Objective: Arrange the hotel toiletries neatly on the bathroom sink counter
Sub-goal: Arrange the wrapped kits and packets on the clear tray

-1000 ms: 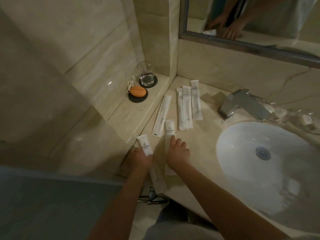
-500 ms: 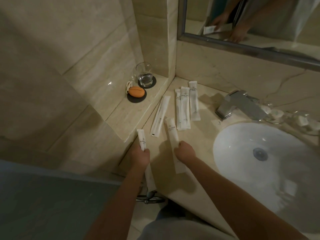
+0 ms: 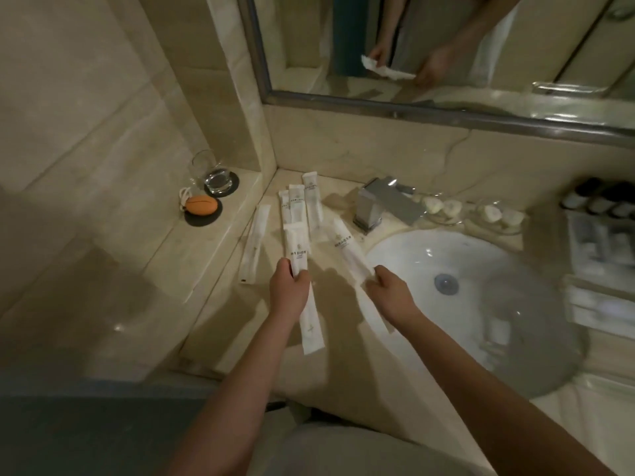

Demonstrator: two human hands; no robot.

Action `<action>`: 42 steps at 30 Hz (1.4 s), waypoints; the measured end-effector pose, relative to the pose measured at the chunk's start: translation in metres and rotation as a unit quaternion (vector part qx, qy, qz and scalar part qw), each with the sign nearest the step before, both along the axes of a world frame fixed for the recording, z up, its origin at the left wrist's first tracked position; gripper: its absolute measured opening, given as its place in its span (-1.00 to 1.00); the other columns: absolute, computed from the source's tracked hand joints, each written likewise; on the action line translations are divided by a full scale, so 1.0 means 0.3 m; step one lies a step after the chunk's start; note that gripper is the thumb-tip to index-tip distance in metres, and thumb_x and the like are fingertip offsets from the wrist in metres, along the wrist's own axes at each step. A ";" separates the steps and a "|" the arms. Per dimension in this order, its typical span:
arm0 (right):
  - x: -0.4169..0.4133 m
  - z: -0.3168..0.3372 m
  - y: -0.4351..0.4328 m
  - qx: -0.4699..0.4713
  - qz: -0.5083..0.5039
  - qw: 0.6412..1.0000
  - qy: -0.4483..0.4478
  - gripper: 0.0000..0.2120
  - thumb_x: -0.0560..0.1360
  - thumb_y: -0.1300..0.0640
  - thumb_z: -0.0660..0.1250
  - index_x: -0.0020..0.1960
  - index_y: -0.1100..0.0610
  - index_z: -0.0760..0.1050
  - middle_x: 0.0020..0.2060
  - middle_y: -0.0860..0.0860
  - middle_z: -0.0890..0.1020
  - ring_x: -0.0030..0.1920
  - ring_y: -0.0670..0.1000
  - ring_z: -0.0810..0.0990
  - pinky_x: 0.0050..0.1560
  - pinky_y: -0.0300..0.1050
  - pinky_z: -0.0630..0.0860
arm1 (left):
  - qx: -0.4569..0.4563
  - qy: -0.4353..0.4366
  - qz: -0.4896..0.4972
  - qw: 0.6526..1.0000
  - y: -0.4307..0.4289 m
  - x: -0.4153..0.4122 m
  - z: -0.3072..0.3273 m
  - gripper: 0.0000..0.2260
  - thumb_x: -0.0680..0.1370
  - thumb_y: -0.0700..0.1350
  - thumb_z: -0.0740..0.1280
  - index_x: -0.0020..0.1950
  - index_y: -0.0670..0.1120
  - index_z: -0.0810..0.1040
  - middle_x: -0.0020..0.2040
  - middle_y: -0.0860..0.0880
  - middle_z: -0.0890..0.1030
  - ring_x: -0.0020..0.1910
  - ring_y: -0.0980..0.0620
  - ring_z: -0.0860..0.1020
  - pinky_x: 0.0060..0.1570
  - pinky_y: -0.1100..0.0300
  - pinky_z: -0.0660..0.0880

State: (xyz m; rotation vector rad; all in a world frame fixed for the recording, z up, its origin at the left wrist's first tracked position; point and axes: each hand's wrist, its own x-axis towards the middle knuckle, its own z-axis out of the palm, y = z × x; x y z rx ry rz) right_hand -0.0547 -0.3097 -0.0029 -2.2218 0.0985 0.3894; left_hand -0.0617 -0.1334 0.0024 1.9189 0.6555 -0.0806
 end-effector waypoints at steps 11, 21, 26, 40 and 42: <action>-0.154 0.047 -0.528 -0.098 -0.093 0.989 -0.061 -0.65 0.48 -0.09 0.21 -0.41 0.03 0.27 -0.45 0.00 0.45 -0.31 0.10 0.49 -0.36 -0.09 0.30 | -0.053 -0.061 -0.154 0.985 -0.472 0.062 0.108 -0.87 0.51 -0.13 0.29 0.02 -0.12 0.44 -0.17 -0.02 0.51 -0.28 0.06 0.46 -0.30 0.18 0.41; -0.254 0.054 -0.940 -0.227 -0.048 0.970 -0.079 -0.59 0.41 -0.32 0.17 -0.25 0.04 0.43 -0.40 -0.04 0.51 -0.22 0.10 0.56 -0.28 -0.11 0.31 | -0.088 0.056 -0.331 0.938 -0.840 0.070 0.120 -0.92 0.55 -0.16 0.30 -0.01 -0.15 0.53 -0.39 0.00 0.45 -0.59 0.21 0.42 -0.48 0.29 0.27; -0.265 0.006 -1.059 -0.286 -0.035 0.947 -0.141 -0.47 0.36 -0.19 0.36 0.25 0.01 0.42 0.07 0.02 0.60 0.09 0.11 0.56 0.06 -0.01 0.41 | -0.131 0.059 -0.273 0.951 -1.026 0.024 0.058 -0.81 0.56 -0.19 0.29 0.13 -0.24 0.53 -0.36 -0.05 0.50 -0.41 0.05 0.43 -0.48 0.27 0.29; -0.296 -0.192 -1.426 -0.381 -0.026 0.919 -0.099 -0.59 0.41 0.25 0.29 0.23 0.00 0.51 -0.11 0.09 0.59 -0.03 0.20 0.54 0.00 0.06 0.40 | -0.089 0.056 -0.316 0.943 -1.233 0.038 -0.004 -0.90 0.53 -0.14 0.29 -0.16 -0.13 0.47 -0.40 -0.04 0.42 -0.48 0.05 0.32 -0.43 0.23 0.27; -0.294 -0.194 -1.451 -0.383 -0.002 0.922 -0.054 -0.57 0.46 0.15 0.26 0.32 -0.05 0.41 0.03 0.07 0.54 0.09 0.17 0.48 0.12 0.04 0.35 | -0.088 0.051 -0.309 0.945 -1.231 0.052 -0.018 -0.92 0.53 -0.15 0.28 -0.15 -0.13 0.48 -0.40 -0.04 0.42 -0.49 0.05 0.30 -0.45 0.24 0.26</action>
